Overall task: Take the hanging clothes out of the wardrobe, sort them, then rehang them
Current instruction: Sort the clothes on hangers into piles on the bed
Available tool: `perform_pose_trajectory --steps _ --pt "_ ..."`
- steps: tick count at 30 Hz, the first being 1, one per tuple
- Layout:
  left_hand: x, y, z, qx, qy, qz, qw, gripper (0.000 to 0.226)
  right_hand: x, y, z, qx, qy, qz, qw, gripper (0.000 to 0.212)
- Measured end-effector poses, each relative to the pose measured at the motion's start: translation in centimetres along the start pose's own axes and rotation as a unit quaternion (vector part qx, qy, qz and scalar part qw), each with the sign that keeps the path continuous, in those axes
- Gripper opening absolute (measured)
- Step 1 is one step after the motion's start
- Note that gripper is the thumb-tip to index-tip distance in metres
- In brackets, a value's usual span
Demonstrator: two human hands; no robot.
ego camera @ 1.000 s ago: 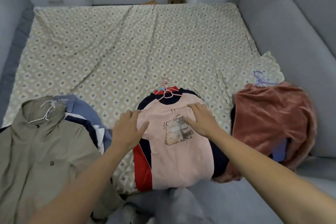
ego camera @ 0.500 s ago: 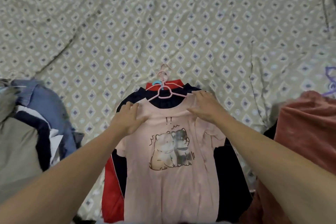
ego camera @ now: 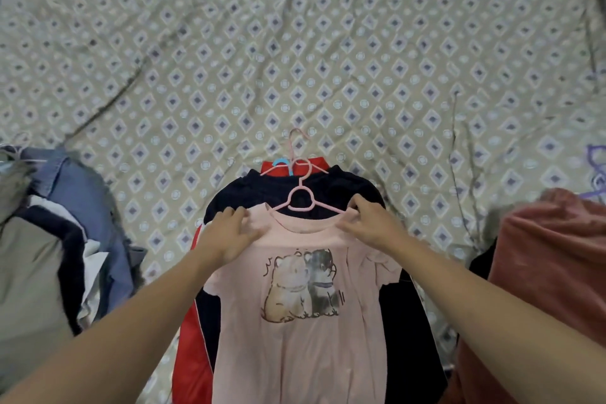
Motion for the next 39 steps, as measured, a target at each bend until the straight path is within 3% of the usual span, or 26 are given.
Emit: perform_pose_trajectory --steps 4,7,11,16,18,20,24,31,39 --pt "-1.0 3.9 -1.0 0.031 0.032 0.017 0.999 0.091 -0.3 4.2 0.6 -0.025 0.033 -0.045 0.998 0.041" --pt "-2.6 6.2 -1.5 0.046 0.046 -0.006 0.998 0.062 -1.6 7.5 2.2 -0.046 -0.004 -0.077 0.996 0.056" --pt "-6.3 10.8 -2.9 0.077 0.086 -0.066 0.991 0.064 -4.5 12.1 4.6 -0.057 -0.050 -0.101 0.992 0.060" --pt "-12.7 17.5 -3.3 0.117 0.142 -0.053 0.981 0.080 -8.8 18.8 8.8 -0.095 -0.075 -0.105 0.987 0.054" --pt "-16.0 20.7 -3.9 0.143 0.135 -0.062 0.979 0.067 -10.6 22.2 11.3 -0.109 -0.086 -0.112 0.984 0.054" --pt "-19.5 24.2 -4.4 0.165 0.128 -0.095 0.973 0.058 -12.7 25.8 14.4 -0.125 -0.091 -0.135 0.979 0.056" --pt "-27.0 31.1 -3.7 0.216 0.095 -0.192 0.952 0.068 -16.1 33.6 21.2 -0.173 -0.078 -0.201 0.961 0.062" --pt "-38.9 44.3 -0.1 0.296 -0.006 -0.327 0.897 0.051 -16.7 46.2 33.7 -0.203 -0.060 -0.349 0.913 0.053" --pt "-45.3 52.7 5.7 0.318 -0.060 -0.439 0.838 0.044 -15.5 50.9 43.9 -0.262 -0.023 -0.439 0.859 0.048"
Point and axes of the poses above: each hand's wrist, its own y-axis away from the middle knuckle, its own x-axis out of the palm, z = x × y, the point moved 3 cm from there along -y, towards the middle knuckle, and after that the axes turned 11 degrees about x, right-handed, at the moved point
